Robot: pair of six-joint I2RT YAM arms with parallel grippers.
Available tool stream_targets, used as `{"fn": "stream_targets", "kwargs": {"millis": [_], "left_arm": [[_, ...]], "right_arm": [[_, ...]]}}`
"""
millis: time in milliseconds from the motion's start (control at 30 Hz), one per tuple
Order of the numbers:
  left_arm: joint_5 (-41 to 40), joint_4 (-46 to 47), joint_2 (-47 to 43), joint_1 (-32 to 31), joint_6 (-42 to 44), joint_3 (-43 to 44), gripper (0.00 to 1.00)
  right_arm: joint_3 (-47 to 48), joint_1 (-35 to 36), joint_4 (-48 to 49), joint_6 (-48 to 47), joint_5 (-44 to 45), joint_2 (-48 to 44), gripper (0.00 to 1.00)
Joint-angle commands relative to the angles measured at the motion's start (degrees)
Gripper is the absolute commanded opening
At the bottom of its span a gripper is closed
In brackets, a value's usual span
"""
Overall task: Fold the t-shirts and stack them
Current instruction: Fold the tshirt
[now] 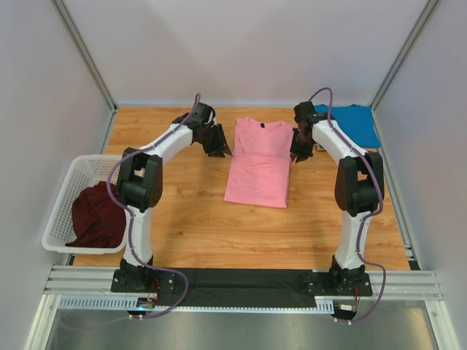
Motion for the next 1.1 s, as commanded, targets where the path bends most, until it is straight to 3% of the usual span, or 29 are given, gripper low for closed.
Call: {"fn": "stream_targets", "kwargs": {"millis": [0,167,467,800,1067], "left_arm": [[1.4,4.7,-6.7,-1.0,2.7,-4.7,0.4],[4.7,6.1,-4.1,-1.7,3.3,-4.6,0.3],[8.6,6.8,3.8,-1.8,3.1,1.8,0.29],[1.9,3.1,9.3,-1.4,2.4,4.8,0.31],[-3.7,-2.6,2.8,-0.9,3.6,3.4,0.34]], "right_arm": [[-4.5,0.4,2.4,0.3,-1.6,-6.7,0.18],[-7.5,0.6,5.7,0.6,-6.2,-6.5,0.16],[-5.7,0.6,9.0,0.9,-8.0,-0.9,0.18],[-5.0,-0.3,9.6,0.2,-3.9,3.5,0.18],[-4.1,-0.3,4.7,0.7,-2.5,-2.7,0.19]]}}
